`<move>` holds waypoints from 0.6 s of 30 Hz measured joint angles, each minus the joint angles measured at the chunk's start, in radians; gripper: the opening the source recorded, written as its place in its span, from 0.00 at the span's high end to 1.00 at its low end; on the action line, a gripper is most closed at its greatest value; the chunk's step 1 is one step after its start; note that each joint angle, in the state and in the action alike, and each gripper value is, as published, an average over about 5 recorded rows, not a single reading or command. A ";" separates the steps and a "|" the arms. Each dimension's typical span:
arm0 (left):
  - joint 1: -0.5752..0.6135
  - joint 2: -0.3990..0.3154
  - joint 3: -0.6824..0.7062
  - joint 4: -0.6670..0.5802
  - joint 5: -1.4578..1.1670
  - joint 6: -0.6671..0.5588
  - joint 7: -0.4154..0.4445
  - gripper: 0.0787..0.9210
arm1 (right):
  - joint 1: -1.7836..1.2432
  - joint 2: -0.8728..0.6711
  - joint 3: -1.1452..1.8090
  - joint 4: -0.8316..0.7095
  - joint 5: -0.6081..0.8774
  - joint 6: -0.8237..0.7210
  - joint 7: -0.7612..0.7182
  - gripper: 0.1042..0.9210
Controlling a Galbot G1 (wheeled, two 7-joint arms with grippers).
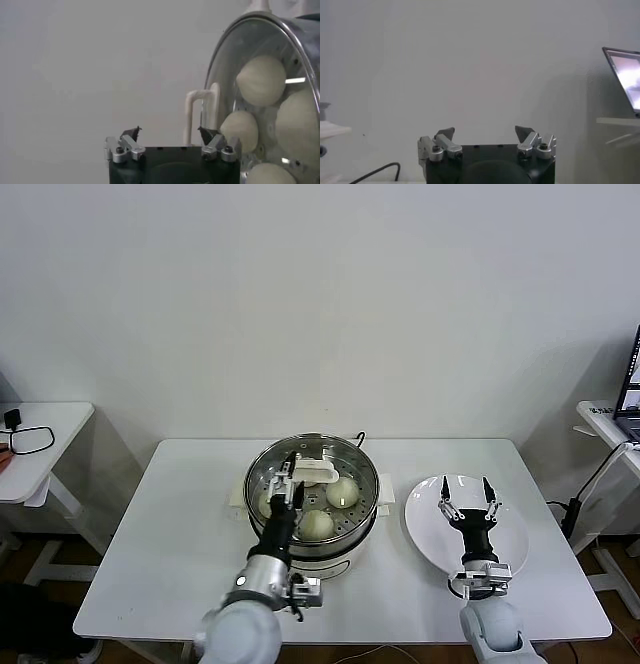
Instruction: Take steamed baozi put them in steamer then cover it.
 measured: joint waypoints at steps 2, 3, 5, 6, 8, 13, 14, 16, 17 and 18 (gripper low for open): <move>0.010 0.015 -0.026 -0.030 -0.062 0.000 -0.004 0.12 | -0.006 -0.005 -0.004 0.007 0.010 -0.009 -0.002 0.12; 0.013 0.023 -0.043 -0.042 -0.100 0.000 -0.009 0.12 | -0.010 -0.007 -0.006 0.011 0.015 -0.014 -0.002 0.12; 0.017 0.037 -0.080 -0.058 -0.188 -0.003 -0.027 0.12 | -0.019 -0.013 -0.009 0.020 0.025 -0.026 -0.004 0.12; 0.017 0.042 -0.102 -0.061 -0.240 -0.006 -0.041 0.12 | -0.024 -0.016 -0.010 0.026 0.031 -0.032 -0.005 0.12; 0.016 0.050 -0.147 -0.061 -0.354 -0.015 -0.075 0.12 | -0.033 -0.021 -0.010 0.037 0.043 -0.046 -0.007 0.12; 0.006 0.064 -0.271 -0.003 -0.664 -0.075 -0.158 0.12 | -0.057 -0.031 -0.007 0.061 0.085 -0.070 -0.020 0.12; 0.004 0.067 -0.295 0.016 -0.723 -0.094 -0.169 0.12 | -0.061 -0.033 -0.006 0.066 0.095 -0.073 -0.023 0.12; 0.001 0.070 -0.340 0.058 -0.834 -0.137 -0.182 0.12 | -0.069 -0.037 -0.006 0.076 0.112 -0.079 -0.029 0.12; 0.000 0.071 -0.361 0.080 -0.887 -0.161 -0.186 0.12 | -0.073 -0.038 -0.006 0.081 0.119 -0.081 -0.031 0.12; 0.001 0.072 -0.380 0.101 -0.937 -0.185 -0.190 0.12 | -0.077 -0.038 -0.006 0.085 0.126 -0.083 -0.033 0.12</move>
